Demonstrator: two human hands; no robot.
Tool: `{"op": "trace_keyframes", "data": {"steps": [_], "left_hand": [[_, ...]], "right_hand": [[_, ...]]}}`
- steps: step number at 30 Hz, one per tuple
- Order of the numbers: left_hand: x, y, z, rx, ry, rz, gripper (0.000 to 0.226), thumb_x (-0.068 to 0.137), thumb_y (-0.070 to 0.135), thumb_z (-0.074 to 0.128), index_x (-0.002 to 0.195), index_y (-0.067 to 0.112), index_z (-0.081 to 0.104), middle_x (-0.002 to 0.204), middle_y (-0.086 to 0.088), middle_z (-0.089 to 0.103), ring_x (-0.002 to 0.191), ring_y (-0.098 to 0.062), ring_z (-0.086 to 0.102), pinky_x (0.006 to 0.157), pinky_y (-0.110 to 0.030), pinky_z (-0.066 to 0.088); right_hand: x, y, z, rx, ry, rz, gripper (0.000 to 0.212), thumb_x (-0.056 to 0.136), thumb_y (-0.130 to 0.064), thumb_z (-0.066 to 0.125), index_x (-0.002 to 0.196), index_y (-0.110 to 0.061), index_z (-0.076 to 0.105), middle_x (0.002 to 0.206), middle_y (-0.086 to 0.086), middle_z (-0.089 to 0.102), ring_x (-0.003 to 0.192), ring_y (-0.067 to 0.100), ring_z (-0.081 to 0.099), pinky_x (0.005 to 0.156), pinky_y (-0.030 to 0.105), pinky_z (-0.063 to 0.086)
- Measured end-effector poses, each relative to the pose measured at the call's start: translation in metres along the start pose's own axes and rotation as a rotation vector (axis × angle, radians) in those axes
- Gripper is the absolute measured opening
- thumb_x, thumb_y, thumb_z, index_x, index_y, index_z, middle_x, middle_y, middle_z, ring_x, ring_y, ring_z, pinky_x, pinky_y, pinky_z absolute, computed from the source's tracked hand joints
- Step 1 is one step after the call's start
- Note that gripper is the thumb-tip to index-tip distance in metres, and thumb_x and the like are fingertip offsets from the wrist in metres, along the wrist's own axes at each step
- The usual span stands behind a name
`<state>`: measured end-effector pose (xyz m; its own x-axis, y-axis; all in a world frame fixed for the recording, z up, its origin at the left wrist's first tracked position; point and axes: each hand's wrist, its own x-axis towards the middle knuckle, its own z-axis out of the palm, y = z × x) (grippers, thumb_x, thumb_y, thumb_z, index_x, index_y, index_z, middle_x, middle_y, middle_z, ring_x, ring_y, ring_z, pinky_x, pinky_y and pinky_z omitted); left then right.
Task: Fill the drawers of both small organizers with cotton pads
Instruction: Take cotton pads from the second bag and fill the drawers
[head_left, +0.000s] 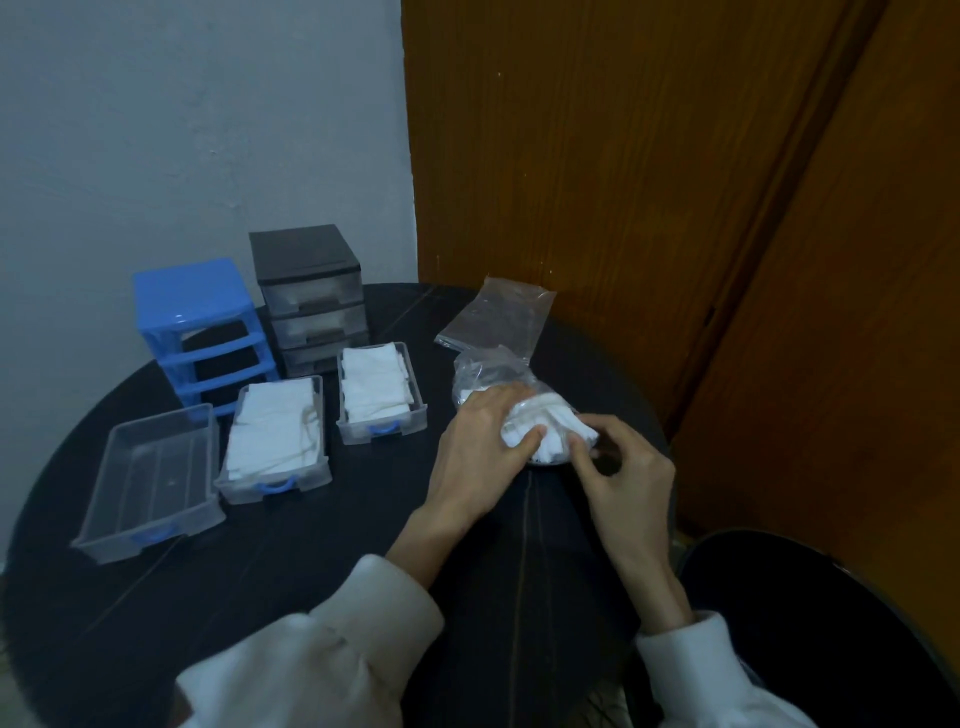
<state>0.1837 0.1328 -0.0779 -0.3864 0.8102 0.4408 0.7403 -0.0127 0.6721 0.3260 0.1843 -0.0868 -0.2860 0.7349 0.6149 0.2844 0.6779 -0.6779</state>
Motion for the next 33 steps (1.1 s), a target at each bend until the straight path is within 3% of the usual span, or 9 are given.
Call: {"op": "trace_keyframes", "data": {"steps": [8,10,14,17,21,26,28,30,33], "left_hand": [[0.001,0.001,0.001,0.126,0.030,0.027,0.047,0.087,0.035,0.062,0.131,0.019,0.052,0.126,0.001,0.059,0.115,-0.014,0.053,0.092,-0.025,0.043],[0.001,0.001,0.000,0.131,0.038,0.040,0.049,0.088,0.034,0.062,0.132,0.018,0.051,0.131,-0.001,0.057,0.121,-0.015,0.050,0.099,-0.027,0.039],[0.002,0.007,-0.006,0.129,0.034,0.075,0.054,0.087,0.030,0.064,0.136,0.015,0.047,0.140,-0.001,0.049,0.132,-0.012,0.037,0.117,-0.029,0.017],[-0.004,0.011,-0.021,0.088,0.072,0.062,0.054,0.086,0.025,0.065,0.136,0.015,0.046,0.139,-0.001,0.049,0.132,-0.013,0.038,0.112,-0.017,0.000],[-0.022,0.013,-0.057,0.040,0.105,0.013,0.046,0.089,0.023,0.063,0.132,0.022,0.050,0.134,0.003,0.053,0.120,-0.011,0.047,0.112,-0.032,0.028],[-0.057,-0.009,-0.119,0.105,0.220,-0.076,0.034,0.089,0.013,0.061,0.122,0.022,0.057,0.116,0.008,0.055,0.096,0.006,0.048,0.082,0.000,0.032],[-0.070,-0.028,-0.147,0.169,0.311,-0.138,0.027,0.088,0.007,0.060,0.114,0.015,0.062,0.110,0.002,0.059,0.097,-0.009,0.054,0.077,-0.006,0.035],[-0.080,-0.052,-0.175,0.273,0.380,-0.229,0.026,0.087,0.003,0.059,0.111,0.010,0.063,0.110,-0.008,0.063,0.102,-0.027,0.057,0.083,-0.027,0.040],[-0.090,-0.087,-0.207,0.433,0.355,-0.411,0.032,0.086,0.004,0.057,0.118,0.007,0.060,0.120,-0.018,0.060,0.111,-0.037,0.054,0.091,-0.042,0.041]], "right_hand": [[-0.001,-0.003,-0.003,0.035,0.152,-0.013,0.019,0.084,-0.005,0.064,0.095,-0.021,0.064,0.085,-0.013,0.058,0.085,-0.009,0.055,0.074,0.006,0.041],[0.000,-0.004,-0.005,0.053,0.209,-0.012,0.016,0.084,-0.003,0.063,0.092,-0.017,0.066,0.084,-0.011,0.059,0.084,-0.010,0.055,0.073,0.005,0.040],[0.001,-0.013,-0.007,0.127,0.240,0.046,0.022,0.085,-0.001,0.062,0.090,-0.023,0.062,0.085,-0.020,0.058,0.084,-0.010,0.056,0.072,0.005,0.041],[0.008,-0.022,-0.006,0.136,0.214,0.036,0.021,0.086,-0.006,0.061,0.094,-0.025,0.060,0.086,-0.020,0.057,0.086,-0.008,0.057,0.074,0.007,0.043],[0.024,-0.034,-0.006,0.098,0.149,0.004,0.016,0.086,-0.009,0.061,0.092,-0.024,0.060,0.086,-0.014,0.058,0.084,-0.008,0.055,0.072,0.007,0.043],[0.027,-0.049,0.000,0.127,0.060,-0.026,0.012,0.087,-0.010,0.060,0.092,-0.020,0.062,0.090,-0.007,0.062,0.084,-0.001,0.057,0.069,0.012,0.047],[0.026,-0.058,0.004,0.146,0.053,-0.045,0.011,0.087,-0.009,0.060,0.093,-0.019,0.063,0.089,-0.005,0.062,0.084,-0.001,0.057,0.070,0.011,0.046],[0.025,-0.068,0.011,0.174,0.033,-0.046,0.010,0.087,-0.009,0.060,0.092,-0.016,0.064,0.089,-0.004,0.063,0.084,0.001,0.057,0.070,0.012,0.045],[0.021,-0.083,0.027,0.206,-0.051,-0.026,0.010,0.087,-0.010,0.060,0.094,-0.015,0.065,0.093,-0.005,0.063,0.086,-0.002,0.056,0.071,0.007,0.043]]}}
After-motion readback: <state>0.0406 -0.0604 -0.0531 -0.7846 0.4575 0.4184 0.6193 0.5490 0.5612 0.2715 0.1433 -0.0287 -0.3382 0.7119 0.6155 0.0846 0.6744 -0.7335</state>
